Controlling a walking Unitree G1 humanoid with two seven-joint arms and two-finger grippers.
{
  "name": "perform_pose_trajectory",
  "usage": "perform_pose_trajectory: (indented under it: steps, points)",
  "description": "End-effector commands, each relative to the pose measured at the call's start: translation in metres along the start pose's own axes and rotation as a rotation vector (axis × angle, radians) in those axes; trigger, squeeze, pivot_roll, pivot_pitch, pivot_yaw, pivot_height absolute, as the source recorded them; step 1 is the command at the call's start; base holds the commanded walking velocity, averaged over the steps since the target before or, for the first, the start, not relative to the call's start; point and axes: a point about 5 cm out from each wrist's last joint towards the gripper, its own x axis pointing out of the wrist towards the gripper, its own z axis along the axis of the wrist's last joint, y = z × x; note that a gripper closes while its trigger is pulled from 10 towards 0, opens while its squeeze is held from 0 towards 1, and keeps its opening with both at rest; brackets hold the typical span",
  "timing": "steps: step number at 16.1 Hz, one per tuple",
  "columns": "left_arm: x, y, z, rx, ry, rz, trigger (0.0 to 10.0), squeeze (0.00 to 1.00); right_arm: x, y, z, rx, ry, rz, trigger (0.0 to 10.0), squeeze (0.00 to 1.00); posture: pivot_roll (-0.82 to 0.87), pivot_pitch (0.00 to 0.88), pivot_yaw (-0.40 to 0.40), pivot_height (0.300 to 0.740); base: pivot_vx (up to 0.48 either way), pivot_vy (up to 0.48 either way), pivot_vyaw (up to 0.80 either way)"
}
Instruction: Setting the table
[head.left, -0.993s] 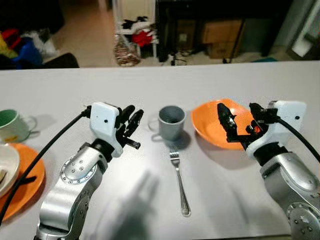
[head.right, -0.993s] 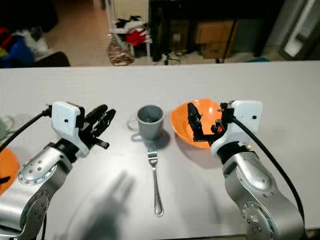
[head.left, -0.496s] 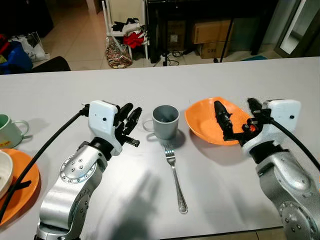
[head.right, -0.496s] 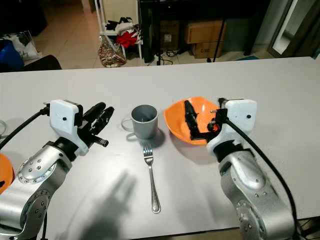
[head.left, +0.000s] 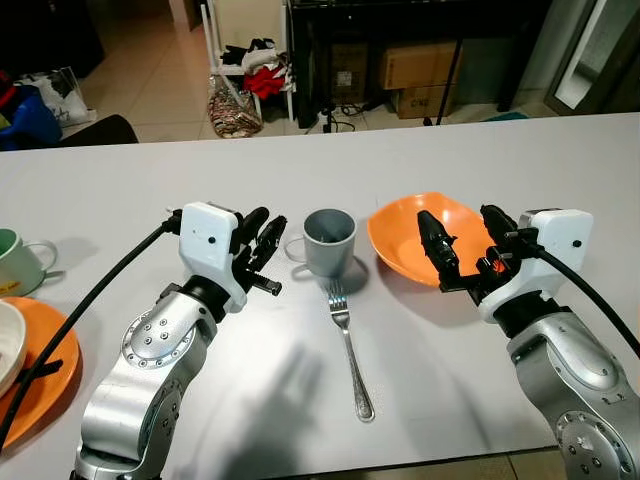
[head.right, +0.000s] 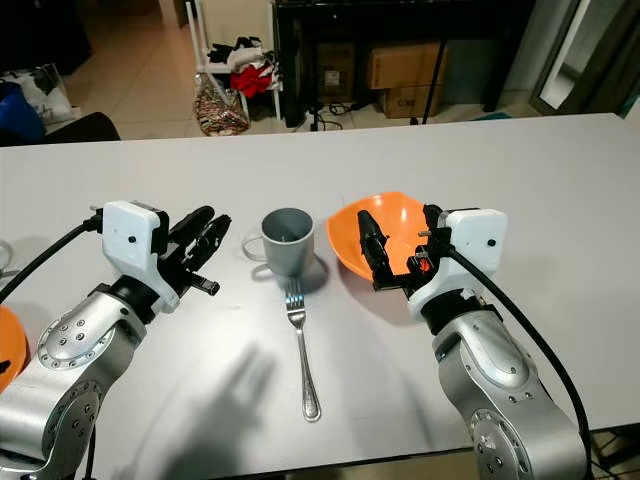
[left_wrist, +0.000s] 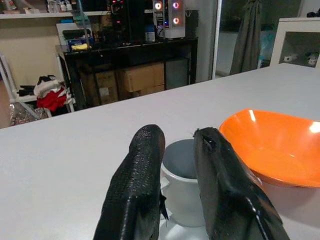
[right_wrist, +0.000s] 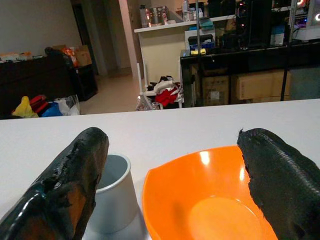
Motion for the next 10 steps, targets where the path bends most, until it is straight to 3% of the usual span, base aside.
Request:
perform_pose_trajectory:
  steps: [1, 10]
  points:
    - [0.0015, 0.0008, 0.0014, 0.020, -0.003, -0.003, 10.0, 0.00, -0.0017, 0.0012, 0.0005, 0.004, -0.007, 0.012, 10.0, 0.00, 0.03, 0.000, 0.063, 0.740, 0.000, 0.000, 0.00]
    - [-0.0021, 0.0034, 0.0006, 0.026, 0.008, -0.001, 10.0, 0.00, -0.0013, 0.0040, -0.0011, 0.022, -0.002, 0.032, 10.0, 0.00, 0.04, 0.000, 0.058, 0.740, 0.000, 0.000, 0.00]
